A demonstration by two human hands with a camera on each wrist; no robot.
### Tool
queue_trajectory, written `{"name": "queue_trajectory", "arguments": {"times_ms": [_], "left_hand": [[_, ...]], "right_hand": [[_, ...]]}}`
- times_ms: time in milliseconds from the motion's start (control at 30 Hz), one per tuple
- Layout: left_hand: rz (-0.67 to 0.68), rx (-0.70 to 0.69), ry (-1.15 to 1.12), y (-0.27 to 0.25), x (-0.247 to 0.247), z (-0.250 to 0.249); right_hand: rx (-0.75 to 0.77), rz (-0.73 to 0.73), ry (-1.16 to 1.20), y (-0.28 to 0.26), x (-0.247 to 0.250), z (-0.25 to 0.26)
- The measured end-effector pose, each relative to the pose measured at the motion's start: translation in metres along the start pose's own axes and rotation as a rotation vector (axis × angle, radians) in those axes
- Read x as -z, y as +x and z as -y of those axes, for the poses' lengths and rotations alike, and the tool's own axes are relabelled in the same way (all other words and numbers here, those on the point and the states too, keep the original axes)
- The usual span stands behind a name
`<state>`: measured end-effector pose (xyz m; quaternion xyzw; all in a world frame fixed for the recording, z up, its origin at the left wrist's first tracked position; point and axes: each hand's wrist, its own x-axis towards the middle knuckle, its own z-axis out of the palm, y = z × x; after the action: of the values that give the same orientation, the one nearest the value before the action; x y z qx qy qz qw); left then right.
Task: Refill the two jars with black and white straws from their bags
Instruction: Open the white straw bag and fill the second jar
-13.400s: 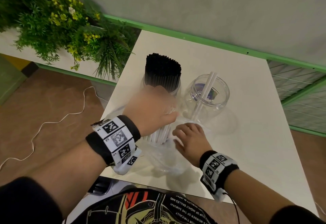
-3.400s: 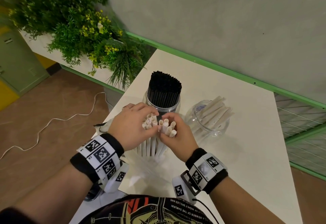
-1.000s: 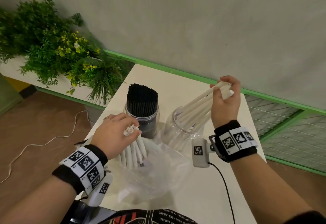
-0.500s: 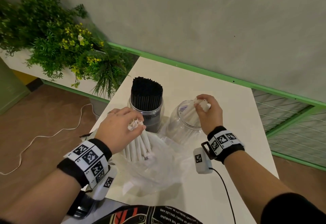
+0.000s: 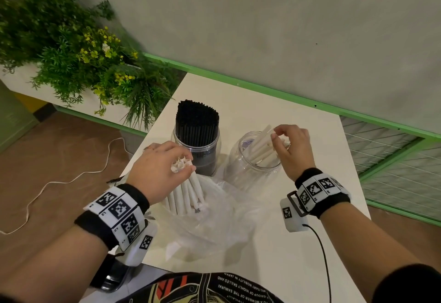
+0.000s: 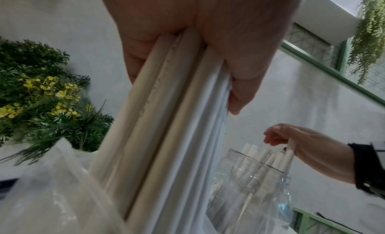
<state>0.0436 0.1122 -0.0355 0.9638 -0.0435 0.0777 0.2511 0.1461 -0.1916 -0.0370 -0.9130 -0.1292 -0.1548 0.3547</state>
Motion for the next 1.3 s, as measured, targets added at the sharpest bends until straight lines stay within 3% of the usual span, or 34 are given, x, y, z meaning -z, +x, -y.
{"name": "queue_trajectory", "arguments": {"times_ms": [200,333,400,533,733,1000,1300], "left_hand": [[-0.008,-0.001,0.002,-0.001,-0.001,0.001],[-0.004,-0.007,0.008,0.000,-0.001,0.002],[-0.004,-0.008,0.008,0.001,-0.001,0.002],[-0.006,-0.002,0.006,0.001,-0.001,0.001],[0.004,0.003,0.001,0.002,-0.002,0.003],[0.001,0.011,-0.006,0.002,-0.001,0.003],[0.017,0.028,-0.022,0.001,-0.001,0.004]], "right_hand": [[0.053,-0.140,-0.163,0.003,-0.001,-0.021],[0.285,-0.138,-0.421,0.008,0.004,-0.020],[0.331,-0.134,-0.442,0.009,0.007,-0.020],[0.297,-0.150,-0.329,0.001,0.010,-0.010],[0.145,0.039,-0.541,-0.007,-0.007,-0.013],[0.114,0.202,-0.414,0.030,-0.006,-0.016],[0.135,0.088,-0.301,0.047,-0.005,-0.023]]}}
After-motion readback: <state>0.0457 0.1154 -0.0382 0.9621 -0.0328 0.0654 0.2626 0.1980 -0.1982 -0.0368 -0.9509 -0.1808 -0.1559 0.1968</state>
